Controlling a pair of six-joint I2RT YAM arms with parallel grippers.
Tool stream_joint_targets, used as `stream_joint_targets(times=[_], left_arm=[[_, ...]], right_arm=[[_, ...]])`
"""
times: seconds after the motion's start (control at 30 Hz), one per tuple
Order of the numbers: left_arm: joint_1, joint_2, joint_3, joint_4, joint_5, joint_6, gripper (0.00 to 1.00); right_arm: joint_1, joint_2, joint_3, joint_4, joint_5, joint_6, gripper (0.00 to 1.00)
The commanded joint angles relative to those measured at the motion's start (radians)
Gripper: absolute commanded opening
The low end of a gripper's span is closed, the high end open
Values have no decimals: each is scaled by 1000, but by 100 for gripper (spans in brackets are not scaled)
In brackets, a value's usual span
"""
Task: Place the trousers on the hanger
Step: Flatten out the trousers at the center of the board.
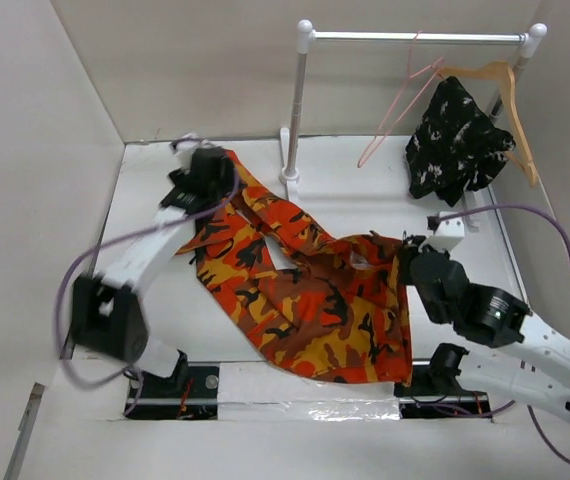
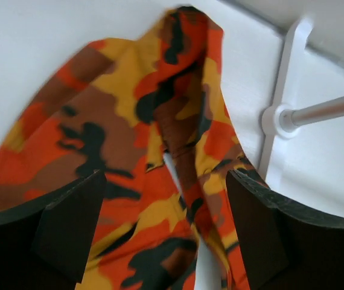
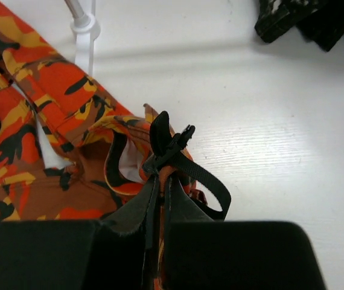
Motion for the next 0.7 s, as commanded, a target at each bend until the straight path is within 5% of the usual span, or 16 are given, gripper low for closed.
stream_joint_targets(times=[0.0, 0.13, 0.43, 0.53, 0.57, 0.67], left_arm=[[8, -333, -314, 141, -51, -168, 78], [8, -488, -677, 145, -55, -301, 68], [22, -353, -796, 144, 48, -389, 63], [22, -321, -801, 160, 11, -403, 30], [31, -321, -793, 158, 31, -395, 0], [-5, -388, -735, 55, -4, -409, 0]], right_arm=[[-191, 37, -22, 301, -258, -233, 0], [-367, 56, -5, 343, -539, -286, 0], [-424, 19, -9, 350, -635, -307, 0], [-438, 7, -15, 341, -633, -307, 0], [-449, 3, -19, 344, -636, -306, 0], [-491, 11, -29, 373, -633, -304, 0]])
